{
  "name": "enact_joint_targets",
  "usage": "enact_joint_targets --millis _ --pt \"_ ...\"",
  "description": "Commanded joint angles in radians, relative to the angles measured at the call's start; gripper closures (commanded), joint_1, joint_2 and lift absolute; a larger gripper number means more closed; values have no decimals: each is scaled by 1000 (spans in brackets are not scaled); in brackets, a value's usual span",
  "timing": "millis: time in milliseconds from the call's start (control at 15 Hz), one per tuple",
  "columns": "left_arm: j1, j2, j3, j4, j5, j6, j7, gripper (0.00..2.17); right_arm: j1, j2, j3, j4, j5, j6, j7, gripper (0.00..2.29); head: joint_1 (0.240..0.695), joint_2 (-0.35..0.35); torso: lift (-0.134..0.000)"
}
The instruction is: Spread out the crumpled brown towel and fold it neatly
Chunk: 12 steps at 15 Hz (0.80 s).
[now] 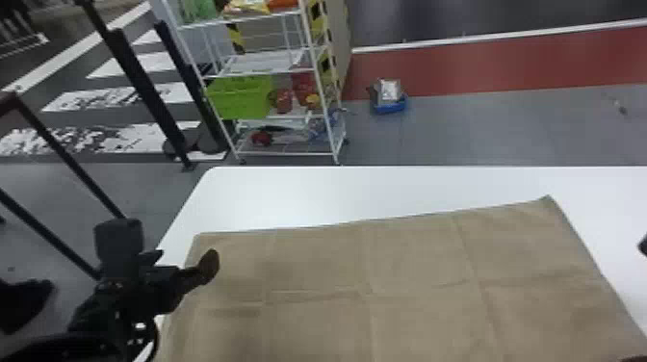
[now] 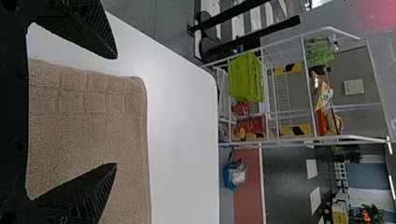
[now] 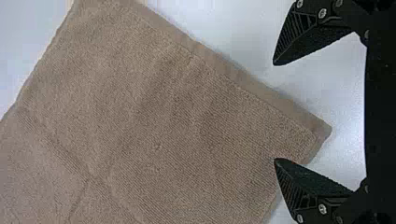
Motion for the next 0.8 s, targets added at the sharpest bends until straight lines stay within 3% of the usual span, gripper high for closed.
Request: enact_joint_targets --millis 0,400,533,733 --pt "0 0 4 1 0 0 0 60 -4 1 13 1 6 7 0 157 695 287 -122" --pt "2 0 4 3 0 0 0 60 7 -15 46 20 87 1 55 157 695 301 -122" --pt "0 0 4 1 0 0 0 60 -5 -14 -1 18 6 4 52 157 695 295 -122" --pt "0 0 6 0 0 0 0 60 -8 -14 -36 -7 -12 7 44 157 695 286 -122"
